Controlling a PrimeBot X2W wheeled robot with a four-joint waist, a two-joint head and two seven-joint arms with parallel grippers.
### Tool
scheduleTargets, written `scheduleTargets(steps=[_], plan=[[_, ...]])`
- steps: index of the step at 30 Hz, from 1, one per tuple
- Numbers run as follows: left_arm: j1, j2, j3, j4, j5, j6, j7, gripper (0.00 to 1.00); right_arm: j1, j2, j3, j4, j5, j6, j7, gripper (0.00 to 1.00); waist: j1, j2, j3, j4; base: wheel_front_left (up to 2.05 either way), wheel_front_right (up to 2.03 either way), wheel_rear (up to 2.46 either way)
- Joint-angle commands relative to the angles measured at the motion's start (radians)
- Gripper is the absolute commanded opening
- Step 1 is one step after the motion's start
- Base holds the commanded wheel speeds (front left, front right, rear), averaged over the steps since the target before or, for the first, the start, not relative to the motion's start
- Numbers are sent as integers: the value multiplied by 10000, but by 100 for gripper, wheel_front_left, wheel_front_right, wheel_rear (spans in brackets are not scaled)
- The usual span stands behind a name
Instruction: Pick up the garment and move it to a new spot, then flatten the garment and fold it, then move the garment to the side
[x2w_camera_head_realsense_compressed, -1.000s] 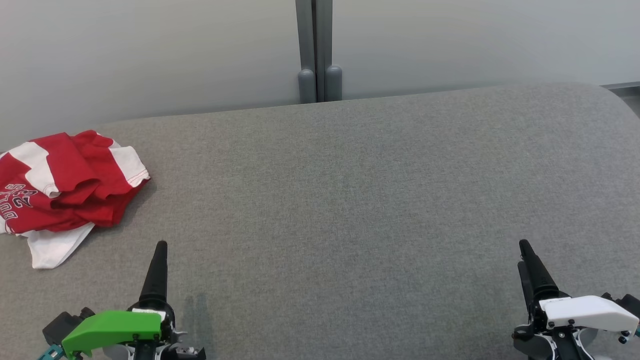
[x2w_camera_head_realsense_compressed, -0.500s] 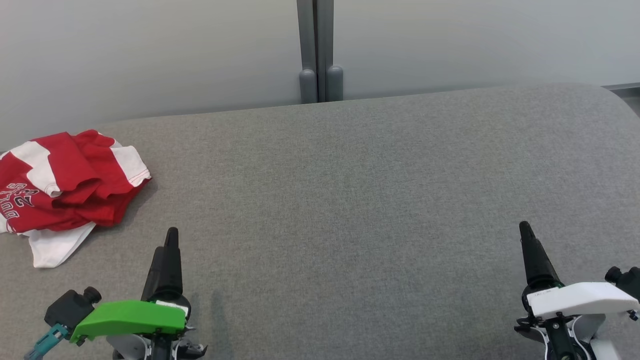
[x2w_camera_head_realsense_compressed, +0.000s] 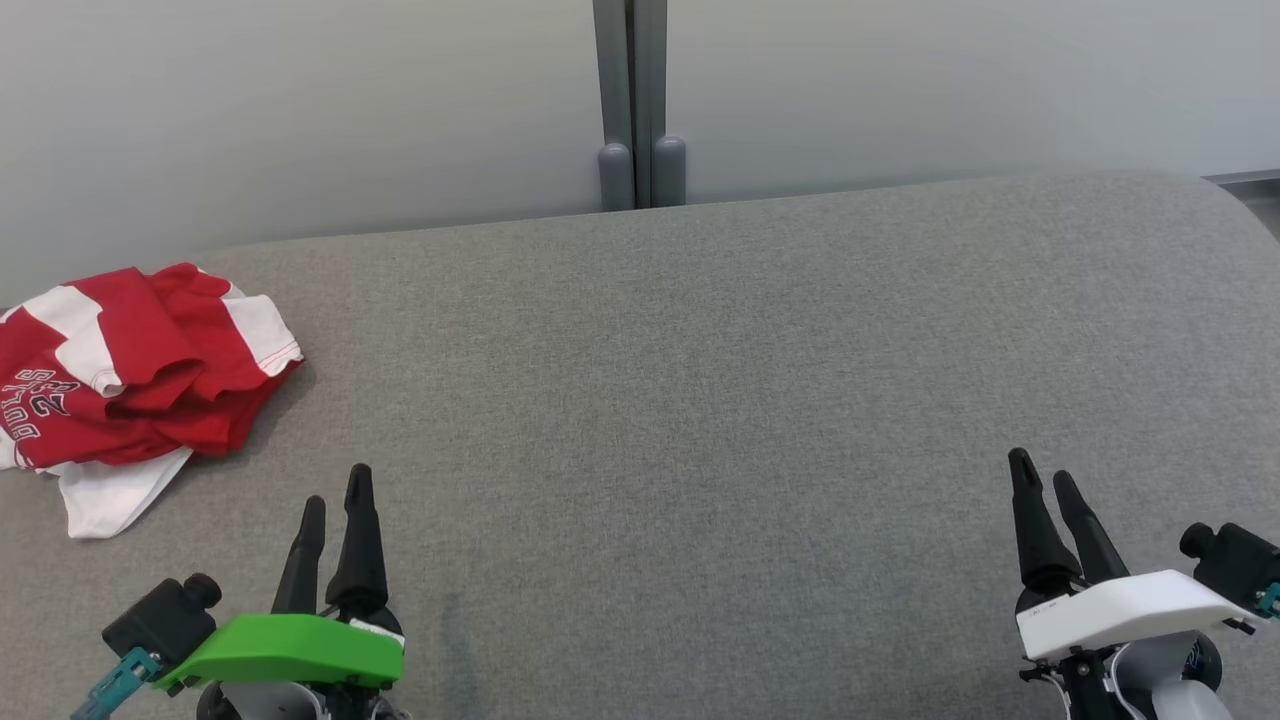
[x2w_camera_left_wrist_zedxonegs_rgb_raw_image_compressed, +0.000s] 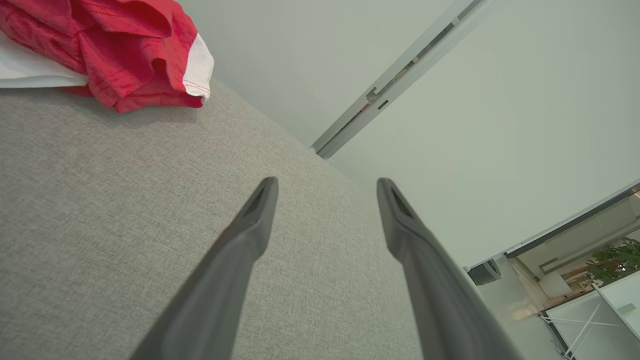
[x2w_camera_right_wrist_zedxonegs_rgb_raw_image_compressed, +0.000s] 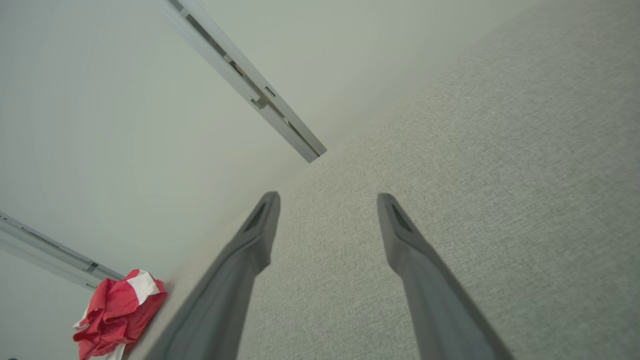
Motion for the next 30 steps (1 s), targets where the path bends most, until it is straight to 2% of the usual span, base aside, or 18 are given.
scheduleTargets(steps=[1,11,30], plan=[[6,77,-52,-122,403,6,-121,100,40,-67,53,-175,-353,2,-131,100,-1,0,-6,-2,0,0,0],[227,90,-199,58,1550,8,-407,100,128,-83,122,-187,-1631,2,-415,100,-1,0,-36,-6,0,0,0],[431,110,-249,261,3060,-96,-883,100,257,-108,276,-193,-3595,3,-906,100,-1,0,-49,25,0,0,0]])
